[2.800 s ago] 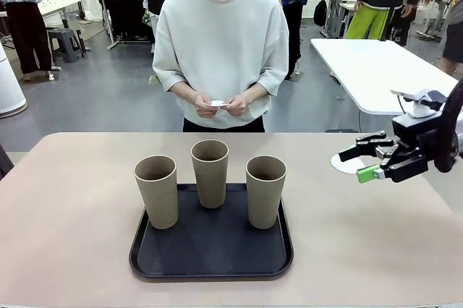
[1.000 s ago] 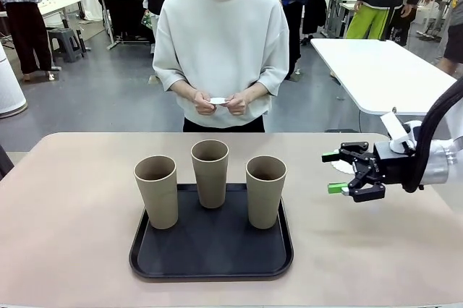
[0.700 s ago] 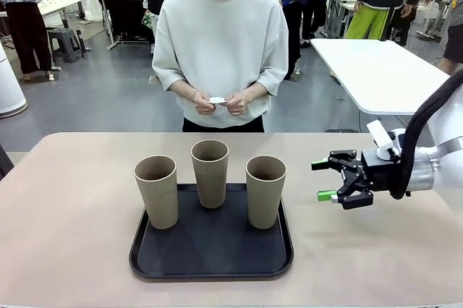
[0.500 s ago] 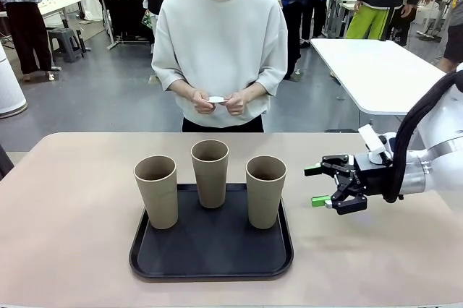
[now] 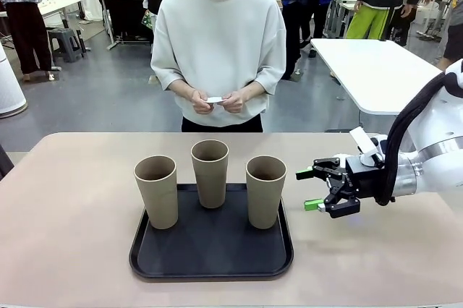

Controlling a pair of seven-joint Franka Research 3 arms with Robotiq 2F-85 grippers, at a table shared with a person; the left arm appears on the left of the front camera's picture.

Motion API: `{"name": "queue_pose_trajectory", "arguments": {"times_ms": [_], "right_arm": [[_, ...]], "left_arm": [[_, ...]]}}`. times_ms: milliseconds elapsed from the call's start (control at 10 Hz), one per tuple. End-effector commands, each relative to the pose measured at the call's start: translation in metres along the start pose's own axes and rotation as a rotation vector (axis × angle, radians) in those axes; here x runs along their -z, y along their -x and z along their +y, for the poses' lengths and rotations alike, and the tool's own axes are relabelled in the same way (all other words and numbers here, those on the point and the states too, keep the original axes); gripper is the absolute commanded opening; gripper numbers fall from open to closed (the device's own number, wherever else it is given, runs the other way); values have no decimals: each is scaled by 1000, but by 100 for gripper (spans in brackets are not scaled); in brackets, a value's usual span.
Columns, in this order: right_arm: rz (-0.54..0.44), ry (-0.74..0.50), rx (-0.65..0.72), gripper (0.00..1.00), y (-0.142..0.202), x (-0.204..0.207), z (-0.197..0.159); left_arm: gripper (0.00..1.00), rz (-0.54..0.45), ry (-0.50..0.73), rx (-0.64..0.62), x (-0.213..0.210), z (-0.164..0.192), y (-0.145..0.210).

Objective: Place coasters on the table and set cups on them.
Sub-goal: Pick up one Reusable plastic cup and place it on a coaster set by the human.

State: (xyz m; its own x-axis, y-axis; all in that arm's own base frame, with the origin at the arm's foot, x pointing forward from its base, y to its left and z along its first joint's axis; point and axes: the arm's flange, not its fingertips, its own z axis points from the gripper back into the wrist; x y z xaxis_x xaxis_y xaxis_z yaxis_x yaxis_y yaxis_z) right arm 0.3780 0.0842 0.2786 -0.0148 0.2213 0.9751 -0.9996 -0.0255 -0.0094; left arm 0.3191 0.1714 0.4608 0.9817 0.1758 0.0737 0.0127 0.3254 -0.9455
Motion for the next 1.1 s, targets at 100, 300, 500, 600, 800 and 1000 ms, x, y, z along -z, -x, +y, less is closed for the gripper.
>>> {"name": "queue_pose_trajectory", "arguments": {"times_ms": [100, 300, 500, 600, 800, 1000], "right_arm": [[-62, 17, 151, 100, -4, 9, 1], [-7, -10, 17, 100, 0, 5, 1], [-7, -10, 17, 100, 0, 5, 1], [-7, -10, 17, 100, 0, 5, 1], [-16, -12, 35, 100, -1, 5, 1], [-18, -10, 8, 100, 4, 14, -4]], "left_arm": [[100, -4, 13, 7, -1, -2, 1], [100, -4, 13, 7, -1, -2, 1], [100, -4, 13, 7, -1, -2, 1], [100, -4, 13, 7, -1, -2, 1], [100, -4, 13, 7, -1, -2, 1], [100, -4, 13, 7, -1, -2, 1]]}}
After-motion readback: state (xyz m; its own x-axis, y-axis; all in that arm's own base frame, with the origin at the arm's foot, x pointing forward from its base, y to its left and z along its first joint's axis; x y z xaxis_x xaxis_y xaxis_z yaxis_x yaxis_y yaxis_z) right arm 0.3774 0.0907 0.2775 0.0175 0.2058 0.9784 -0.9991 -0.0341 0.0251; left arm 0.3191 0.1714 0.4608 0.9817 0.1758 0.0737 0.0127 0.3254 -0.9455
